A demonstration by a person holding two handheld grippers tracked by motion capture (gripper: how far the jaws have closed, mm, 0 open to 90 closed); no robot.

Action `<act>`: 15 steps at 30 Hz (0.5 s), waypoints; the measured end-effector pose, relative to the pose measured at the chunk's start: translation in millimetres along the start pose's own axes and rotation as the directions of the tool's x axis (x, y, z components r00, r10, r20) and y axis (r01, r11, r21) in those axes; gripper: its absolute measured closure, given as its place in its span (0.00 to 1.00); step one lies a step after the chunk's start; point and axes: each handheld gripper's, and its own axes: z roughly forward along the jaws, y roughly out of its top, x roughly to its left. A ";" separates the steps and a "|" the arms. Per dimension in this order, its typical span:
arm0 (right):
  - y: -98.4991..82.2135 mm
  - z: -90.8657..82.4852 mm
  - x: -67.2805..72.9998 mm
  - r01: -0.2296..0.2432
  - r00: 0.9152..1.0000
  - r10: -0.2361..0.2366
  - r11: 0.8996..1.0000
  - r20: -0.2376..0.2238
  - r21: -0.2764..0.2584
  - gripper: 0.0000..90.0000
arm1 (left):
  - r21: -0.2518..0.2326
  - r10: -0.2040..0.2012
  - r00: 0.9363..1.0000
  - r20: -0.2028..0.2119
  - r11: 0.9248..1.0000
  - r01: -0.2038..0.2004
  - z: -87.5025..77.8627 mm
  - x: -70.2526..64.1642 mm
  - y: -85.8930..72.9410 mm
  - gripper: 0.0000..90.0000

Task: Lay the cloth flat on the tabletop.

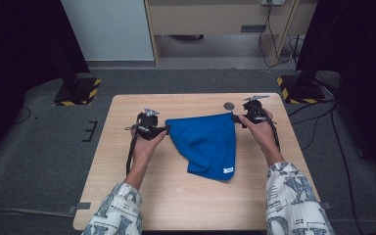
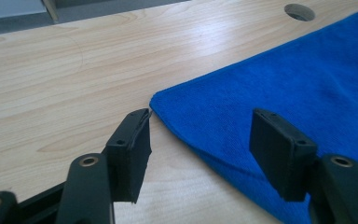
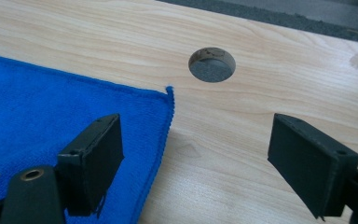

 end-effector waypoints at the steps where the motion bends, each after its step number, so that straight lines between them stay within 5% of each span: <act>1: 0.6 -2.2 0.6 0.003 1.000 -0.003 1.000 -0.001 0.000 0.20 | -0.005 0.006 1.000 -0.001 1.000 -0.006 -3.2 -0.4 -0.8 0.42; 7: 0.3 -12.4 4.5 0.021 1.000 -0.021 1.000 -0.011 -0.015 0.20 | -0.030 0.011 1.000 0.012 0.999 -0.011 -15.5 -4.4 -7.6 0.40; 15: -7.9 -28.1 3.6 0.008 0.999 -0.010 0.999 -0.033 -0.047 0.20 | -0.029 0.015 0.997 0.081 0.999 -0.013 -15.7 -8.1 -14.8 0.30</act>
